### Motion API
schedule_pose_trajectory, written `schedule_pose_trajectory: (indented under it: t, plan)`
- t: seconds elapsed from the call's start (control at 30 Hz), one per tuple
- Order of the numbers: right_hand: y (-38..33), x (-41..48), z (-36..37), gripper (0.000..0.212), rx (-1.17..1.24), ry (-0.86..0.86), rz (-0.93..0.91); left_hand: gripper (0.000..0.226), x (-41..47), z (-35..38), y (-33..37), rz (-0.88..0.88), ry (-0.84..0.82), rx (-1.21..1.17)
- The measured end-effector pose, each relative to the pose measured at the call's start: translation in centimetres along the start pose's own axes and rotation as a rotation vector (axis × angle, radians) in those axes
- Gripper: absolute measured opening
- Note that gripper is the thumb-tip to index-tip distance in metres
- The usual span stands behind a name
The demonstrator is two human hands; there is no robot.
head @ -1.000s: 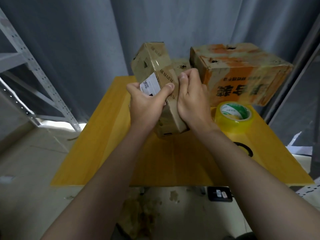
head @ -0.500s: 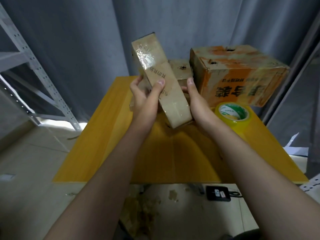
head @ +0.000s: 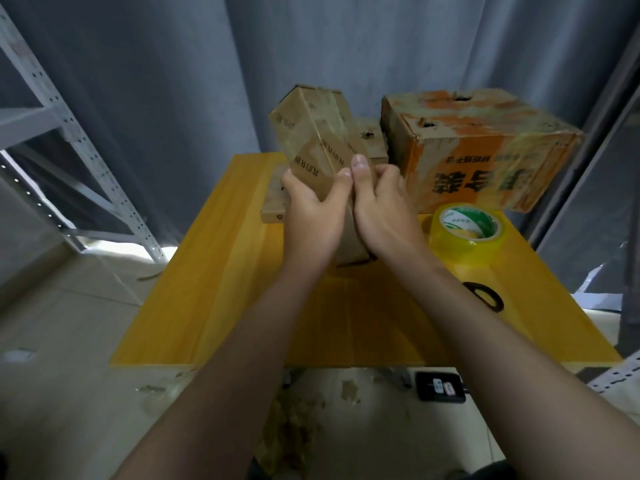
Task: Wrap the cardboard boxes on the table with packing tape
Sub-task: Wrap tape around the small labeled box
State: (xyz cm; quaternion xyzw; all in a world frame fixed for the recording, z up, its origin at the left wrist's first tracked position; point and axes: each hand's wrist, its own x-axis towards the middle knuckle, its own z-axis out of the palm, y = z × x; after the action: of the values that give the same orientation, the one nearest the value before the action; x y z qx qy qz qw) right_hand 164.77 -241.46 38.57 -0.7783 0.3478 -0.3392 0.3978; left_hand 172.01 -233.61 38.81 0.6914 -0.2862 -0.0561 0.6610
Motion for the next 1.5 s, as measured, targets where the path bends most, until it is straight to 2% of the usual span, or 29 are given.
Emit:
schedule_pose_trajectory:
  t: [0.07, 0.2, 0.33, 0.5, 0.6, 0.7, 0.8, 0.87, 1.0, 1.13, 1.2, 1.27, 1.37, 1.43, 1.5]
  plan:
    - [-0.1, -0.5, 0.2, 0.082, -0.082, 0.092, -0.025, 0.051, -0.7, 0.5, 0.0, 0.040, 0.059, 0.008]
    - [0.0, -0.4, -0.3, 0.058, -0.129, 0.229, -0.086, 0.045, -1.1, 0.5, 0.3, 0.022, 0.087, -0.083]
    - [0.7, 0.9, -2.2, 0.064, -0.173, 0.352, -0.088, 0.046, -1.5, 0.2, 0.6, -0.065, -0.040, -0.214]
    - [1.1, 1.6, -3.3, 0.068, -0.005, 0.432, -0.134, 0.044, -1.5, -0.5, 0.7, -0.062, -0.130, -0.276]
    - [1.0, 1.3, -3.4, 0.064, 0.082, 0.377, -0.164, 0.040, -1.4, -0.9, 0.7, -0.077, -0.169, -0.279]
    - [0.5, 1.2, -3.9, 0.051, 0.232, 0.133, -0.081, 0.037, -0.7, -1.5, 1.0, -0.076, -0.198, -0.290]
    - [0.5, 0.9, -4.3, 0.030, 0.219, -0.173, -0.115, 0.036, 0.0, -2.4, 1.2, -0.087, -0.165, -0.332]
    - [0.8, 0.7, -4.0, 0.030, 0.212, -0.250, -0.129, 0.040, 0.2, -2.7, 1.0, -0.113, -0.128, -0.348]
    - [0.6, 0.3, -3.2, 0.057, 0.176, -0.094, -0.192, 0.052, 0.5, -2.6, 0.4, -0.167, -0.086, -0.273]
    - [0.6, 0.1, -2.6, 0.074, 0.025, -0.114, -0.344, 0.112, 0.0, -2.3, 0.8, -0.242, -0.083, -0.298]
    - [0.6, -0.1, -2.4, 0.076, 0.048, -0.175, -0.349, 0.118, 0.0, -2.1, 0.8, -0.221, -0.006, -0.339]
    - [0.4, -0.1, -2.3, 0.069, 0.156, -0.208, -0.331, 0.112, 0.1, -2.0, 0.8, -0.204, 0.054, -0.363]
    - [-0.4, -0.2, -2.0, 0.033, 0.391, -0.117, -0.207, 0.111, 0.2, -1.9, 0.6, -0.182, 0.090, -0.381]
    - [-1.0, -0.3, -1.7, 0.016, 0.381, -0.010, -0.181, 0.115, -0.2, -1.5, 0.6, -0.166, 0.094, -0.391]
    - [-1.2, -0.4, -1.3, 0.023, 0.268, 0.037, -0.191, 0.119, -0.6, -0.9, 0.5, -0.156, 0.092, -0.388]
